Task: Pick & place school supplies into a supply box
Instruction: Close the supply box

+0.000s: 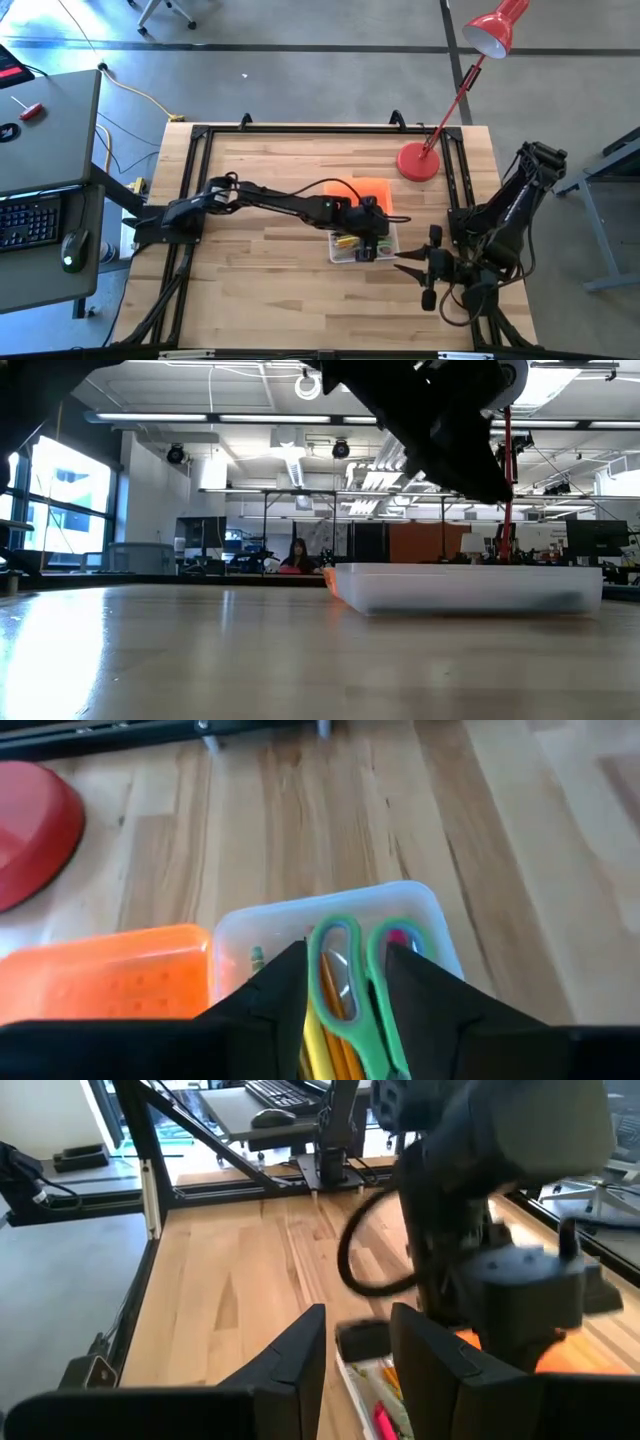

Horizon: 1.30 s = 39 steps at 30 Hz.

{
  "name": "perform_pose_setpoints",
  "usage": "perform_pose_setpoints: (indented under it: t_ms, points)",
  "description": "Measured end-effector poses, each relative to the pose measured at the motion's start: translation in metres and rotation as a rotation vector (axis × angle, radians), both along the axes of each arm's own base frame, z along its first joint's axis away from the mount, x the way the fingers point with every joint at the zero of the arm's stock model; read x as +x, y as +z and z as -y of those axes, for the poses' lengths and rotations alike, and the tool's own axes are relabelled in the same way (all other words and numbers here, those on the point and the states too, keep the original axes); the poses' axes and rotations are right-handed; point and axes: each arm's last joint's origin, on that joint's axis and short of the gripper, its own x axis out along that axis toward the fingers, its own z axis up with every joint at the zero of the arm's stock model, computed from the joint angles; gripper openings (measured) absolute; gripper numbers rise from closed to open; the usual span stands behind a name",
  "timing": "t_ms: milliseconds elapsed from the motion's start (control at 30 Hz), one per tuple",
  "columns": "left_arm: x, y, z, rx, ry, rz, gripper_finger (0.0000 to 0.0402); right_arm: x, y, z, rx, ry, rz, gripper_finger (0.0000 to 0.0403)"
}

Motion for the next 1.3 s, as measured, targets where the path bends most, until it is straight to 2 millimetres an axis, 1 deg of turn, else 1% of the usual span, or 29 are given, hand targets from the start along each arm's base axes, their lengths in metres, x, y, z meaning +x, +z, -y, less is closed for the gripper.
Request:
perform_pose_setpoints:
  t_ms: [67,167,300,467,567,667,700,800,900,1000,1100,1133,1200,1300]
  points:
    - [-0.007,0.012,0.000,-0.011,0.009,-0.013,0.0165,0.000,0.000,0.000,0.000,0.000,0.000,0.0094]
    - [-0.025,0.037,0.001,-0.007,0.012,-0.058,0.0155,0.000,0.000,0.000,-0.013,0.004,-0.003,0.0094]
    - [-0.058,0.076,-0.004,0.037,0.062,-0.128,0.0135,0.000,0.000,0.000,-0.034,0.006,-0.004,0.0094]
    - [-0.106,0.117,-0.014,0.130,0.206,-0.216,0.0115,0.000,0.000,0.000,-0.029,-0.003,0.000,0.0094]
    - [-0.129,0.133,-0.019,0.196,0.309,-0.255,0.0107,0.003,-0.003,-0.001,0.024,0.011,-0.022,0.0094]
    - [-0.149,0.139,-0.023,0.231,0.398,-0.309,0.0100,0.007,-0.008,-0.003,0.079,0.010,-0.044,0.0094]
    - [-0.155,0.139,-0.024,0.228,0.420,-0.327,0.0097,0.009,-0.010,-0.004,0.098,0.002,-0.046,0.0094]
    - [-0.167,0.124,-0.023,0.198,0.424,-0.389,0.0084,0.017,-0.016,-0.006,0.140,-0.032,-0.046,0.0094]
    - [-0.181,0.095,-0.019,0.192,0.410,-0.470,0.0065,0.027,-0.023,-0.007,0.173,-0.057,-0.050,0.0094]
    - [-0.201,0.065,-0.015,0.147,0.466,-0.473,0.0045,0.036,-0.030,-0.009,0.202,-0.052,-0.074,0.0094]
    - [-0.216,0.035,-0.010,0.078,0.478,-0.353,0.0030,0.046,-0.035,-0.006,0.156,-0.061,-0.086,0.0094]
    - [-0.218,0.026,-0.008,0.049,0.470,-0.281,0.0028,0.050,-0.035,-0.004,0.137,-0.067,-0.086,0.0094]
    - [-0.219,0.013,-0.008,-0.018,0.463,-0.075,0.0025,0.055,-0.035,0.001,0.135,-0.087,-0.090,0.0094]
    - [-0.214,-0.005,-0.013,-0.076,0.413,0.215,0.0029,0.063,-0.036,0.008,0.209,-0.078,-0.126,0.0094]
